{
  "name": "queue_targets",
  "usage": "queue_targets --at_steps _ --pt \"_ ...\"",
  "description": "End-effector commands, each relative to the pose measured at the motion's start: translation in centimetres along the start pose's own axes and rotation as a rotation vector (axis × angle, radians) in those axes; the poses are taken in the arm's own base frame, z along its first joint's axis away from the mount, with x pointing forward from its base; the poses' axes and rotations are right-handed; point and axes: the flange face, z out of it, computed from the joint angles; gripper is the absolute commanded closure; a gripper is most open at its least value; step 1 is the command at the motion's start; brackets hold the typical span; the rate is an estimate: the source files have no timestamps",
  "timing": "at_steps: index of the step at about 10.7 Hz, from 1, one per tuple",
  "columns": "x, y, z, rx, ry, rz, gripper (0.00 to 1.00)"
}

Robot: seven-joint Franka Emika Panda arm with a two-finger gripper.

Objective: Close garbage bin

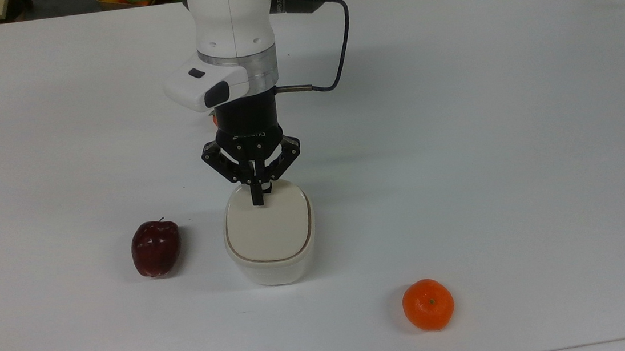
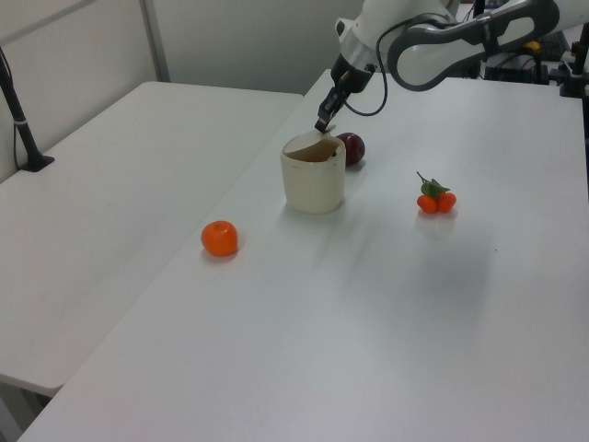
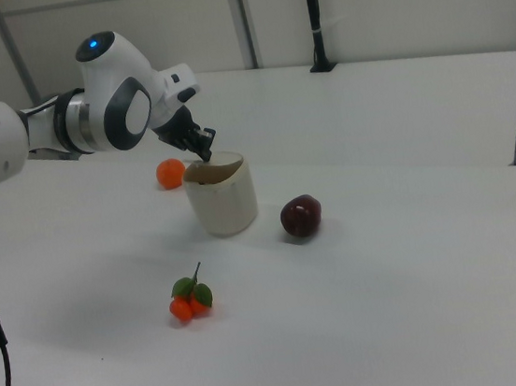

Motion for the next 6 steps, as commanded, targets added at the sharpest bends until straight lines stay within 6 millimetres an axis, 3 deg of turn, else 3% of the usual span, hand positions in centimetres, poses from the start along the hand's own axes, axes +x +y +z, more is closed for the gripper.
queue_targets --at_steps 1,4,6 --pt "-1.3 -0.5 0.7 -0.011 -0.080 -0.002 1.00" --pt "-1.7 -0.7 1.2 -0.010 -0.094 -0.002 1.00" --pt "-2.3 -0.9 2.6 -0.011 -0.115 -0.003 1.00"
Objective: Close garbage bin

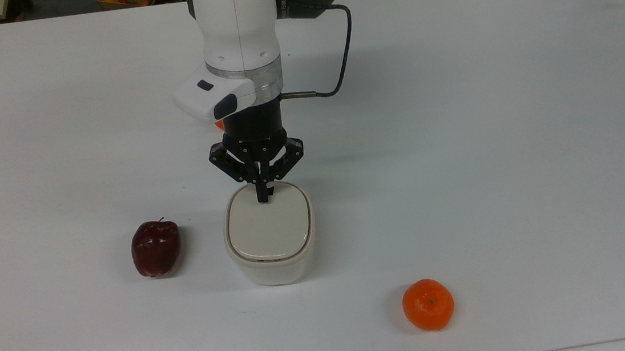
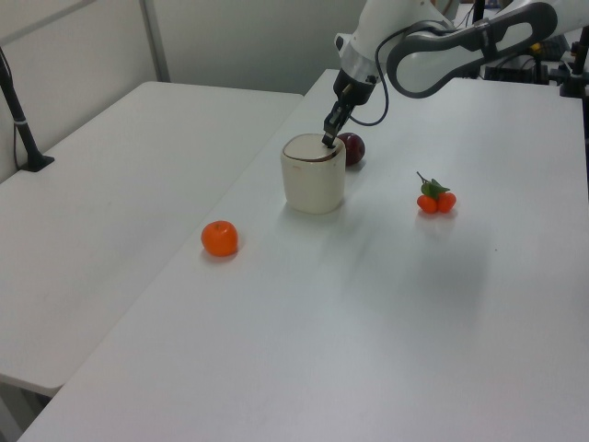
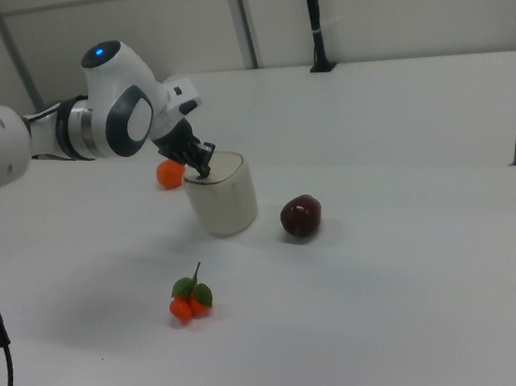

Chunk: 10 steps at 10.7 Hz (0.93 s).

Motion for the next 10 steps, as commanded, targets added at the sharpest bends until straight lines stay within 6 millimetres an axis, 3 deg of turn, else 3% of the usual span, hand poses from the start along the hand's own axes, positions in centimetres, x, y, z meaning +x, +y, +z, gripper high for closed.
queue_targets --at_steps 1,3,10 --pt "-0.93 -0.49 1.12 -0.009 -0.042 0.003 1.00" --pt "-1.25 -0.84 1.90 -0.008 -0.054 -0.002 1.00" --pt "-1.20 -0.84 1.84 -0.008 -0.053 -0.002 1.00"
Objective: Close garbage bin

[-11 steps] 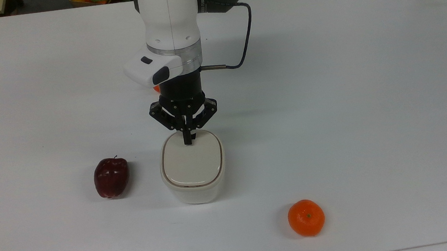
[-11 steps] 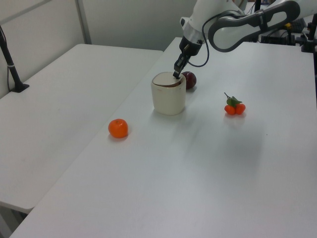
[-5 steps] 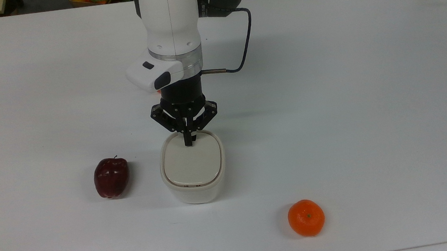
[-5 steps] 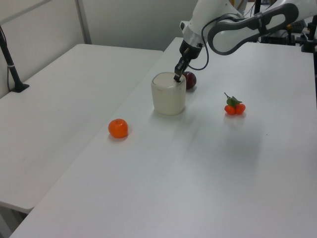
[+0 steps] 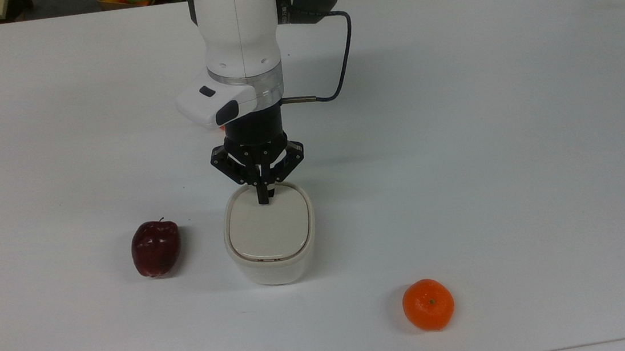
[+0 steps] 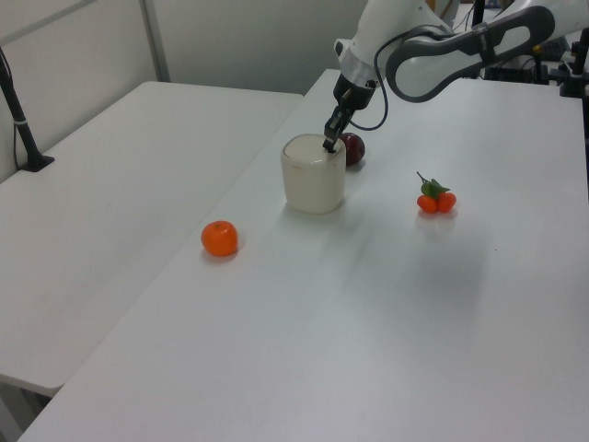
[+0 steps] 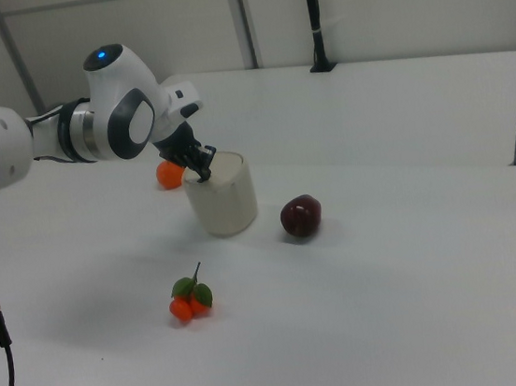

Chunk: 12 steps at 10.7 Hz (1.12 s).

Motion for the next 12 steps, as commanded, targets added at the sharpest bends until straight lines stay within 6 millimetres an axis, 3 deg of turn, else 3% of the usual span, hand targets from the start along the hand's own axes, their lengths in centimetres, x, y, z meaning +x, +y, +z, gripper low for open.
queue_targets --at_steps 1,5,9,12 --pt "-0.9 -0.8 1.2 -0.007 -0.042 -0.001 1.00" --pt "-0.4 -0.5 -1.2 -0.007 -0.044 0.008 1.00" --pt "-1.1 0.0 -8.4 -0.030 -0.167 0.000 1.00" --pt "-3.5 1.1 -15.3 -0.061 -0.324 0.002 1.00"
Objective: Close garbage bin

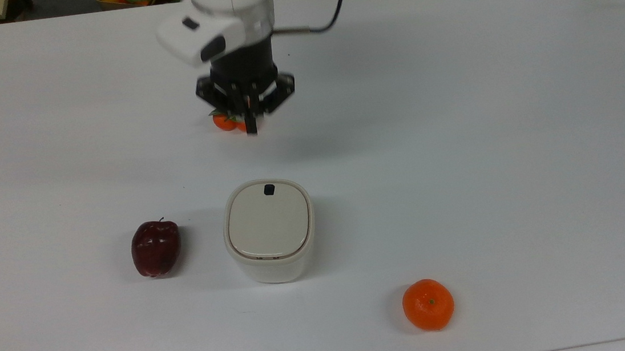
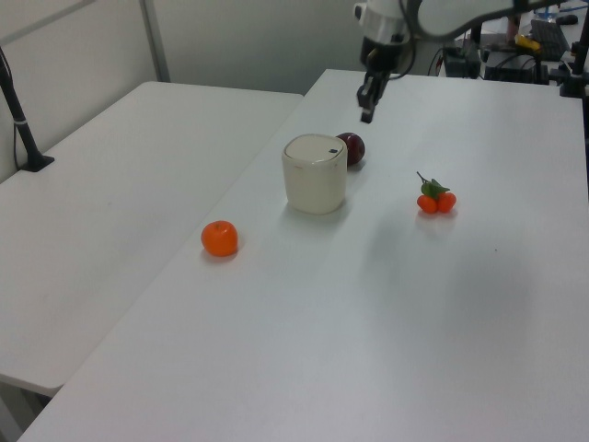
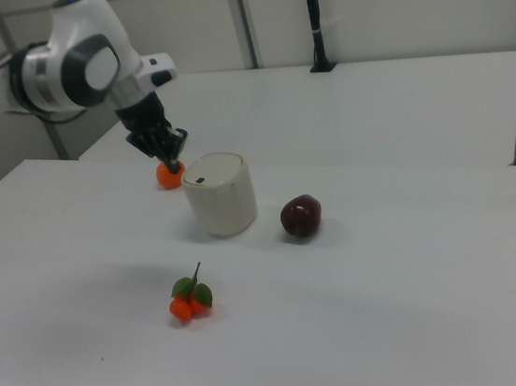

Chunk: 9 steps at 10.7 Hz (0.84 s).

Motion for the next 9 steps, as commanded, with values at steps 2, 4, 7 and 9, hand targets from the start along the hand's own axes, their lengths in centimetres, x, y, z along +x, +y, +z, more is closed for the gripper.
queue_targets --at_steps 2,4,7,9 --pt "-6.0 1.4 -7.9 -0.052 -0.171 -0.018 1.00" --pt "-8.0 1.7 -9.8 -0.065 -0.218 -0.018 1.00" --pt "-8.3 2.2 -10.5 -0.066 -0.214 -0.002 0.39" --pt "-8.3 2.4 -10.6 -0.066 -0.211 0.001 0.00"
